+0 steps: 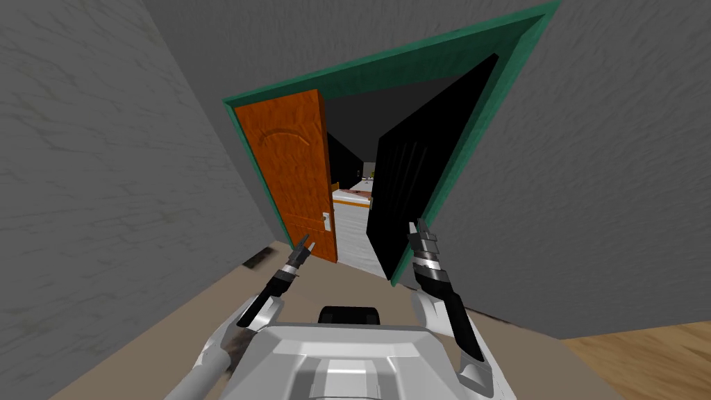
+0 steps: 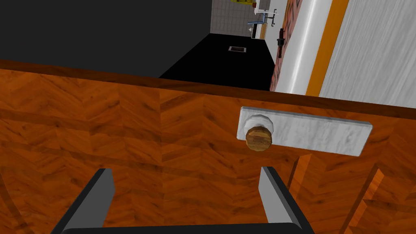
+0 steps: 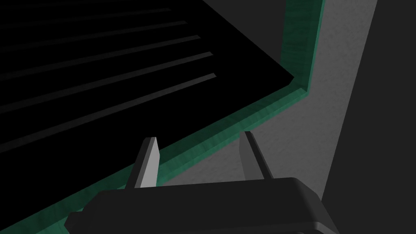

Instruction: Push the door open

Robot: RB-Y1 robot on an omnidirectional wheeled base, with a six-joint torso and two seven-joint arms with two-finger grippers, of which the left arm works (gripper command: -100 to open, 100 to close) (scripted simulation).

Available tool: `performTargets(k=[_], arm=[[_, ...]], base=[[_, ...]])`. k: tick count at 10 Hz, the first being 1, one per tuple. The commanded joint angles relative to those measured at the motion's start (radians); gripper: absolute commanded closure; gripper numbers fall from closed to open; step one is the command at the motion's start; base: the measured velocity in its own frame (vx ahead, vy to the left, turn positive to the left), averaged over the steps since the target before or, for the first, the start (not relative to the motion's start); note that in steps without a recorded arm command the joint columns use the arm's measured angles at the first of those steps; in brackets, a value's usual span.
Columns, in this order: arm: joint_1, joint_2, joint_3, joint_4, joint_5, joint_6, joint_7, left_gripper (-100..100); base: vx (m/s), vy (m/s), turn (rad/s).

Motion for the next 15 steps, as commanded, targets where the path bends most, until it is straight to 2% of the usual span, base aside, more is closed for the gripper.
performTargets(k=[1, 2, 3, 6, 7, 8, 9, 13, 14, 15], arm=[[-0.008, 0.025, -0.006, 0.032, 0.012, -0.002, 0.010, -100], [-0.018, 0.051, -0.014, 0.071, 0.023, -0.007, 0.018, -100], [-0.018, 0.051, -0.014, 0.071, 0.023, -0.007, 0.018, -100], [-0.032, 0.088, -0.026, 0.127, 0.040, -0.014, 0.030, -100], [-0.041, 0.110, -0.033, 0.160, 0.049, -0.018, 0.037, -100], [-0.045, 0.120, -0.036, 0.175, 0.054, -0.020, 0.040, -100], [-0.051, 0.138, -0.042, 0.202, 0.062, -0.024, 0.046, -100], [-0.069, 0.182, -0.056, 0.270, 0.082, -0.033, 0.060, -100], [-0.067, 0.175, -0.054, 0.260, 0.078, -0.031, 0.057, -100], [-0.080, 0.168, -0.049, 0.273, 0.079, -0.023, 0.057, -100]], base=[[0.098, 0.035, -0.063], [0.132, 0.028, -0.090], [0.102, 0.033, -0.041], [0.076, 0.037, -0.046], [0.098, 0.058, -0.087], [0.113, 0.063, -0.058], [0.144, 0.049, -0.053], [0.130, 0.056, -0.049], [0.067, 0.022, -0.011], [0.119, -0.007, -0.064]])
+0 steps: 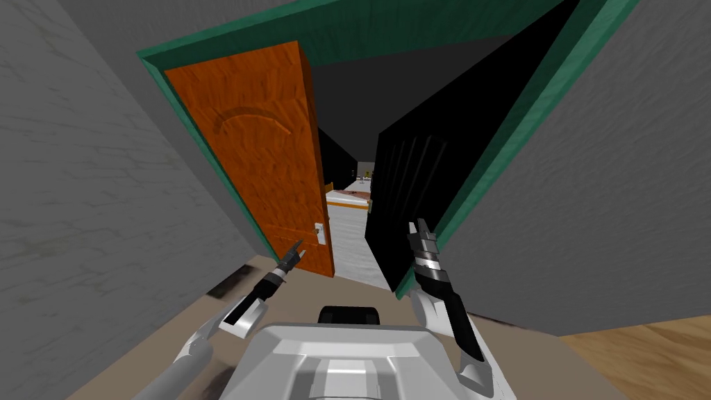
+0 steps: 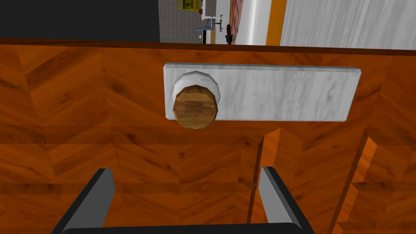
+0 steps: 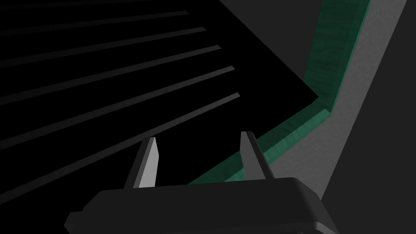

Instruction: Push the door open

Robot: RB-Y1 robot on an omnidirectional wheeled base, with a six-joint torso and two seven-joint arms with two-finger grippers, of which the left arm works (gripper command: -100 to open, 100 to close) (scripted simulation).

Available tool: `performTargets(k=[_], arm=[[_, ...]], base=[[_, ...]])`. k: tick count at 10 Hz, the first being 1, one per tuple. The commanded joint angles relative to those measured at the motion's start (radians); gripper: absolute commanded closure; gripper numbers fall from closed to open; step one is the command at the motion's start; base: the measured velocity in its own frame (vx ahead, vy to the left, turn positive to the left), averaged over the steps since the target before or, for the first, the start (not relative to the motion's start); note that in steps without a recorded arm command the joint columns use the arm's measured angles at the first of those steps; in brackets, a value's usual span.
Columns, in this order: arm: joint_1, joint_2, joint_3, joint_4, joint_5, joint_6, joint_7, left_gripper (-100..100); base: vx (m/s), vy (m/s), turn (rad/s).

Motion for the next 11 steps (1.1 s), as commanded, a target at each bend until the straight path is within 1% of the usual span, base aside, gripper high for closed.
performTargets(k=[1, 3, 5, 6, 7, 11], arm=[[-0.011, -0.006, 0.004, 0.012, 0.000, 0.006, -0.001, -100], [-0.038, -0.021, 0.014, 0.034, -0.001, 0.024, -0.003, -100], [-0.055, -0.031, 0.021, 0.048, -0.002, 0.036, -0.005, -100], [-0.049, -0.028, 0.019, 0.043, -0.002, 0.030, -0.004, -100], [-0.049, -0.028, 0.019, 0.043, -0.002, 0.030, -0.004, 100], [-0.049, -0.028, 0.019, 0.043, -0.002, 0.030, -0.004, 100]], base=[[0.207, -0.019, -0.064], [0.205, -0.022, -0.085], [0.222, -0.010, -0.066], [0.094, -0.010, -0.011], [-0.009, 0.003, 0.011], [-0.013, 0.004, -0.012]])
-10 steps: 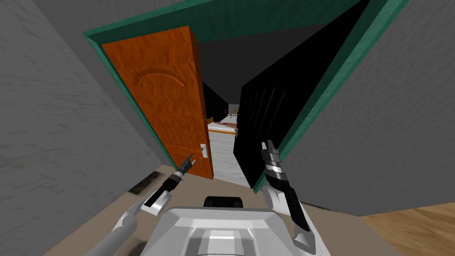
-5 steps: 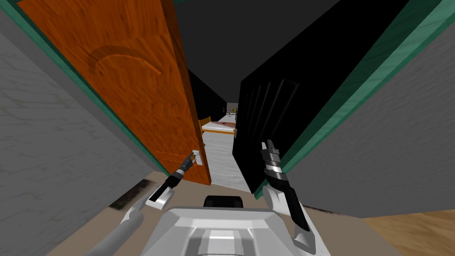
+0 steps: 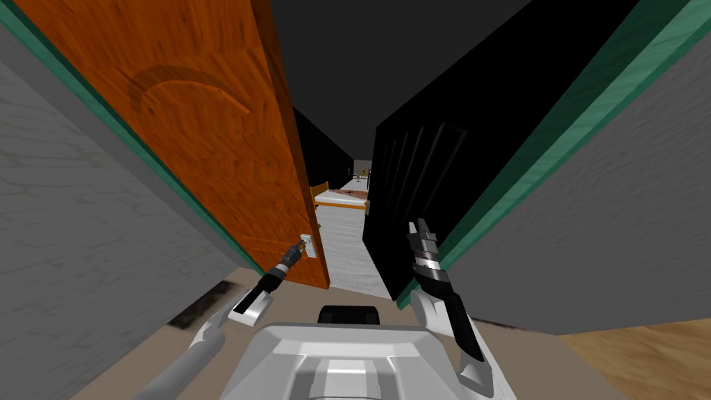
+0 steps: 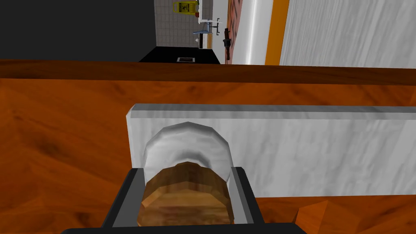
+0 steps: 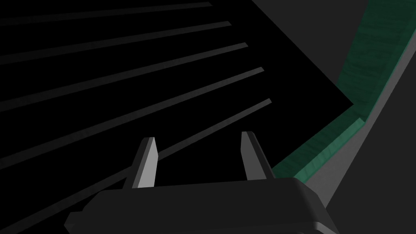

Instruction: Push the door open

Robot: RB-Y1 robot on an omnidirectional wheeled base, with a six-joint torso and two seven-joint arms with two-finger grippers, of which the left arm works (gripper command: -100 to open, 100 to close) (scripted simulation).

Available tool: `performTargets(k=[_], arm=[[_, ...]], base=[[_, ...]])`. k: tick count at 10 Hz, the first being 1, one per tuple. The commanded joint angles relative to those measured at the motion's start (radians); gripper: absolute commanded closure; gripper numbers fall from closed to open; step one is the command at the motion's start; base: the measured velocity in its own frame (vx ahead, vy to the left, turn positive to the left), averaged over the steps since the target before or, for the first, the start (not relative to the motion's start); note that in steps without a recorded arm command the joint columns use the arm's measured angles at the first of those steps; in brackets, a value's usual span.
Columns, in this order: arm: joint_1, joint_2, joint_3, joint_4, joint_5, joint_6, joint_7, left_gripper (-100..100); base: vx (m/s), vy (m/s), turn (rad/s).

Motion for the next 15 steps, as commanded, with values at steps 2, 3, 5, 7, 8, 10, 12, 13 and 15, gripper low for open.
performTargets(k=[2, 3, 5, 7, 8, 10, 12, 13, 15], arm=[[-0.031, -0.032, 0.031, 0.026, -0.006, 0.005, -0.031, 100], [-0.041, -0.043, 0.041, 0.035, -0.008, 0.007, -0.042, 100], [-0.064, -0.067, 0.064, 0.055, -0.013, 0.011, -0.066, 100], [-0.093, -0.097, 0.093, 0.079, -0.018, 0.016, -0.095, 100], [-0.093, -0.097, 0.093, 0.079, -0.018, 0.016, -0.095, 100], [-0.125, -0.131, 0.124, 0.107, -0.024, 0.022, -0.127, 100], [-0.159, -0.167, 0.158, 0.136, -0.031, 0.028, -0.162, 100], [-0.144, -0.151, 0.136, 0.125, -0.027, 0.035, -0.138, -100], [-0.137, -0.145, 0.126, 0.116, -0.024, 0.046, -0.128, -100]], base=[[0.036, -0.003, 0.012], [0.110, -0.010, 0.031], [0.082, -0.002, 0.000], [0.080, 0.005, 0.019], [0.069, 0.006, 0.016], [0.076, 0.013, 0.042], [0.097, 0.031, 0.041], [-0.061, -0.003, -0.009], [-0.174, -0.040, -0.005]])
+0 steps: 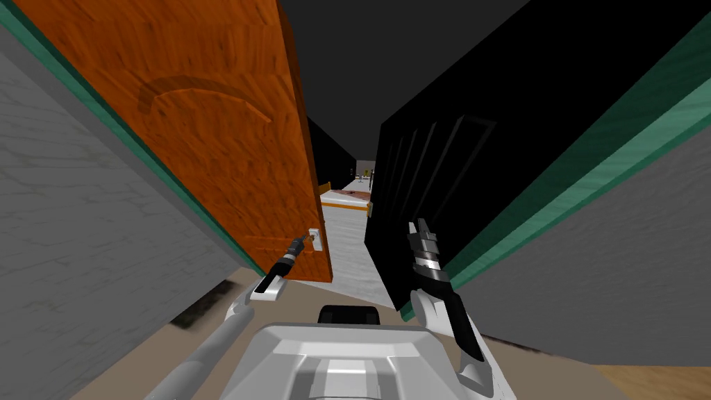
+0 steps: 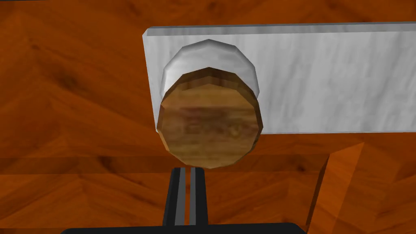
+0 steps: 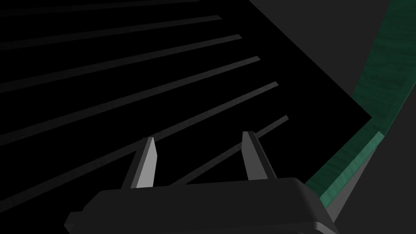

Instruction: Push the door open

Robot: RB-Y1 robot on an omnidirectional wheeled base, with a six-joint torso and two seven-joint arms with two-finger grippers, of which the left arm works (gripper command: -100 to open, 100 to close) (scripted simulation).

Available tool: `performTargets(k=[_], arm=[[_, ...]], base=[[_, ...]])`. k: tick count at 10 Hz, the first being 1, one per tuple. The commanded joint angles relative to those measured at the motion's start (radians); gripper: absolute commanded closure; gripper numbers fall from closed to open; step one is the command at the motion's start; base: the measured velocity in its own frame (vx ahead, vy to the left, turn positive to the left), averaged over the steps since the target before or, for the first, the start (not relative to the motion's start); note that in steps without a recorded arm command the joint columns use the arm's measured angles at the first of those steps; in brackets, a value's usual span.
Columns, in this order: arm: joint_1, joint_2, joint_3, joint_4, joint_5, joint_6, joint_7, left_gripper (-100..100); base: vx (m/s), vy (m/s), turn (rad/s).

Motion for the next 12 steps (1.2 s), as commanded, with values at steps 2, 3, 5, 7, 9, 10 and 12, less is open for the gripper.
performTargets(k=[2, 3, 5, 7, 9, 10, 12], arm=[[0.014, 0.011, -0.020, -0.019, 0.006, 0.024, 0.021, -100], [0.019, 0.016, -0.027, -0.026, 0.008, 0.034, 0.029, -100], [0.028, 0.023, -0.042, -0.039, 0.012, 0.050, 0.044, -100], [0.029, 0.025, -0.045, -0.038, 0.012, 0.051, 0.046, -100], [0.015, 0.013, -0.038, -0.020, 0.009, 0.051, 0.041, -100], [0.008, 0.007, -0.034, -0.012, 0.007, 0.051, 0.038, -100], [-0.006, -0.005, -0.026, 0.006, 0.004, 0.049, 0.030, -100]], base=[[-0.194, -0.040, -0.006], [-0.214, -0.049, -0.011], [-0.206, -0.035, -0.006], [-0.161, -0.022, -0.004], [0.130, 0.001, -0.045], [0.212, -0.021, -0.041], [0.205, -0.001, -0.039]])
